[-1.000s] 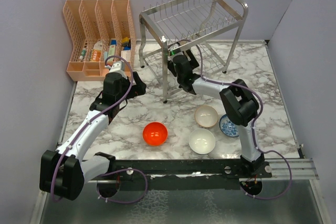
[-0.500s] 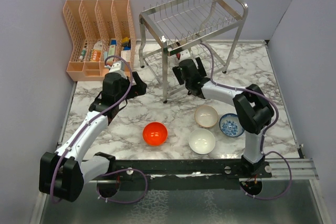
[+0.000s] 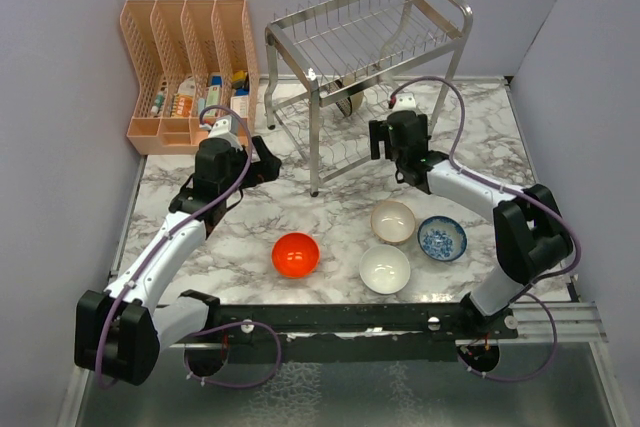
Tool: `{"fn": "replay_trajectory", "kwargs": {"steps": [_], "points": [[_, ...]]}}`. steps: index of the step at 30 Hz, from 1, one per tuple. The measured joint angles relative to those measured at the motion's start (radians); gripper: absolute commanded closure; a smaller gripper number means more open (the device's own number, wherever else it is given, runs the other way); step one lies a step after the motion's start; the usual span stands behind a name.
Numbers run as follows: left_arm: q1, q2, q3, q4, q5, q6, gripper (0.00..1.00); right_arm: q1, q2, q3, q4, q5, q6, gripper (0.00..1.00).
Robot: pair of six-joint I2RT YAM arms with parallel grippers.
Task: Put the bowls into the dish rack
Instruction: Adjust the bowl in the dish rack.
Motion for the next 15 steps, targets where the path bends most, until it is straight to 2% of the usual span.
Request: {"fn": "replay_trajectory", "kwargs": {"steps": [10,15], "points": [[0.006,0.005,0.0,0.044,0.025,-0.001,0.01,-0.04,-0.108,-0.12,0.034,-0.09,0.066,0.11],[0.013,0.043,-0.019,0.129,0.064,-0.039,0.01,-0.056,-0.13,-0.137,0.054,-0.111,0.08,0.12]]}}
